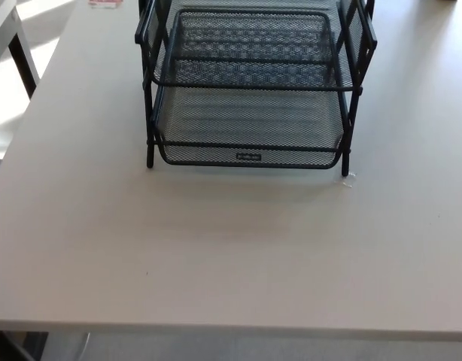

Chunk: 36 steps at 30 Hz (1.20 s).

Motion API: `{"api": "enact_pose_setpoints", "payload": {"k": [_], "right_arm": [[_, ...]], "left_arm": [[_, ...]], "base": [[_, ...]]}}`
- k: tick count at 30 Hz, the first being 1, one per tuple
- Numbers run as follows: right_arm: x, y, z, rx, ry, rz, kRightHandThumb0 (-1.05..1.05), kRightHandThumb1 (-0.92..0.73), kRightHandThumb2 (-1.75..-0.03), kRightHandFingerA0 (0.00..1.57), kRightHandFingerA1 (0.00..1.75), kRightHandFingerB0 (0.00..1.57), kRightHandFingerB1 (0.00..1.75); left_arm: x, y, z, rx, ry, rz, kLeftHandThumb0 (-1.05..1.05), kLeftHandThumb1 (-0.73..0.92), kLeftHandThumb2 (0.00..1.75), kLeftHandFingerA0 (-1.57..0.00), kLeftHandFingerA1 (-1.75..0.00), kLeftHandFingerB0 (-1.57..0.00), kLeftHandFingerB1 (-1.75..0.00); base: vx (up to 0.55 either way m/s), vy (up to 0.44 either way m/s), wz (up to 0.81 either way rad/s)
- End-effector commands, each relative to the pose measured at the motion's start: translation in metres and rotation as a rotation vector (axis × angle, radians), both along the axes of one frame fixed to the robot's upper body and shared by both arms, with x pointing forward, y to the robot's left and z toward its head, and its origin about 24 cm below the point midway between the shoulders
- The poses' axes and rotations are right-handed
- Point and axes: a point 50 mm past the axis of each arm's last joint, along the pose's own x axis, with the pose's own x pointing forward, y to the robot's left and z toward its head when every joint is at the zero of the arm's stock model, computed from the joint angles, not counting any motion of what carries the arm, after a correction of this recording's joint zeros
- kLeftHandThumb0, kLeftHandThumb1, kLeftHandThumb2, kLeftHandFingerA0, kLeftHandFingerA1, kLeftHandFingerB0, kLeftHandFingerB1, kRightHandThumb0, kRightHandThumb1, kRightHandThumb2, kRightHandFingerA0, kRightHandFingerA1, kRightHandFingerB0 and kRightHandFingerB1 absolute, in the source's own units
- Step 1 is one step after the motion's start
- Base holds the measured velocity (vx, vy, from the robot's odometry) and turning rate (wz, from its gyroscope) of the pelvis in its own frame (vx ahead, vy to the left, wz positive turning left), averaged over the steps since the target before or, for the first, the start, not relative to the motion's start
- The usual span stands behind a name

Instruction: The robot uses its right hand to grab the drawer kept on the middle of the desk and pull it out towards the robot

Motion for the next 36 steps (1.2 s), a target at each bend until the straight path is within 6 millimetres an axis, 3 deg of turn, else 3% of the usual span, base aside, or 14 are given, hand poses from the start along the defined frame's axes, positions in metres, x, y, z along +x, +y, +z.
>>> {"api": "enact_pose_setpoints", "payload": {"k": [1,2,10,12,13,17,19,20,22,23,28,33,34,36], "right_arm": [[-0.01,-0.043,0.036,-0.354,0.193,0.352,-0.81,-0.53,-0.9,0.62,0.71,0.21,0.46],[-0.01,-0.048,0.039,-0.369,0.216,0.327,-0.75,-0.65,-0.6,0.57,0.55,0.24,0.33],[-0.01,-0.08,0.076,-0.459,0.141,0.081,-0.82,-0.68,-0.61,0.43,0.43,0.25,0.29],[-0.009,-0.09,0.086,-0.462,0.155,0.011,-0.83,-0.53,-0.9,0.27,0.51,0.15,0.4],[-0.007,-0.095,0.092,-0.467,0.175,0.018,-0.84,-0.65,-0.61,0.27,0.46,0.22,0.3],[-0.006,-0.109,0.12,-0.528,0.263,0.053,-0.85,-0.65,-0.61,0.35,0.65,0.3,0.31],[-0.006,-0.115,0.132,-0.53,0.3,0.064,-0.78,-0.52,-0.95,0.37,0.64,0.17,0.43],[-0.007,-0.119,0.139,-0.493,0.273,-0.036,-0.78,-0.52,-0.87,0.2,0.57,0.3,0.5],[-0.007,-0.12,0.142,-0.475,0.263,-0.08,-0.78,-0.52,-0.87,0.2,0.57,0.3,0.5],[-0.005,-0.121,0.152,-0.558,0.246,-0.015,-0.85,-0.64,-0.6,0.27,0.52,0.31,0.33],[0.003,-0.126,0.163,-0.601,0.267,-0.029,-0.9,-0.63,-0.59,0.35,0.43,0.29,0.29],[0.006,-0.099,0.19,-0.77,0.067,-0.034,-0.88,-0.5,-0.87,0.32,0.6,0.27,0.41],[0.008,-0.097,0.202,-0.754,-0.011,-0.091,-0.84,-0.58,-0.6,0.25,0.6,0.3,0.33],[0.01,-0.1,0.207,-0.776,-0.015,-0.09,-0.76,-0.63,-0.6,0.22,0.46,0.23,0.28]], "left_arm": [[0.013,0.006,0.038,0.047,0.118,-0.21,-0.34,0.73,0.62,-0.5,-0.79,-0.47,-0.54],[0.013,0.005,0.039,0.06,0.124,-0.226,-0.35,0.73,0.62,-0.5,-0.81,-0.44,-0.54],[0.012,-0.004,0.048,0.005,0.108,-0.181,-0.36,0.72,0.61,-0.52,-0.89,-0.49,-0.68],[0.012,-0.001,0.045,0.038,0.121,-0.209,-0.37,0.72,0.62,-0.51,-0.81,-0.47,-0.56],[0.013,0.001,0.044,0.048,0.131,-0.22,-0.36,0.72,0.62,-0.48,-0.79,-0.43,-0.53],[0.012,0.002,0.043,0.05,0.135,-0.206,-0.37,0.74,0.62,-0.49,-0.8,-0.44,-0.53],[0.011,0.004,0.043,0.006,0.13,-0.156,-0.36,0.73,0.62,-0.49,-0.79,-0.47,-0.59],[0.013,0.003,0.043,0.035,0.147,-0.203,-0.36,0.71,0.61,-0.5,-0.76,-0.44,-0.5],[0.013,0.003,0.043,0.047,0.154,-0.225,-0.36,0.71,0.61,-0.5,-0.76,-0.44,-0.5],[0.013,0.003,0.043,0.029,0.146,-0.207,-0.34,0.72,0.62,-0.48,-0.78,-0.44,-0.51],[0.014,0.002,0.043,0.055,0.156,-0.238,-0.36,0.71,0.62,-0.48,-0.79,-0.44,-0.53],[0.014,0.006,0.042,0.058,0.167,-0.235,-0.34,0.73,0.62,-0.47,-0.76,-0.41,-0.5],[0.013,0.005,0.043,0.05,0.161,-0.227,-0.35,0.75,0.62,-0.48,-0.77,-0.42,-0.52],[0.013,0.004,0.044,0.055,0.162,-0.242,-0.37,0.73,0.62,-0.47,-0.78,-0.41,-0.5]], "base": [[0.0,0.0,0.0],[0.0,0.0,0.0],[0.0,0.0,0.0],[0.0,0.0,0.0],[0.0,0.0,0.0],[0.0,0.0,0.0],[0.0,0.0,0.0],[0.0,0.0,0.0],[0.0,0.0,0.0],[0.0,0.0,0.0],[0.0,0.0,0.0],[0.0,0.0,0.0],[0.0,0.0,0.0],[0.0,0.0,0.0]]}}
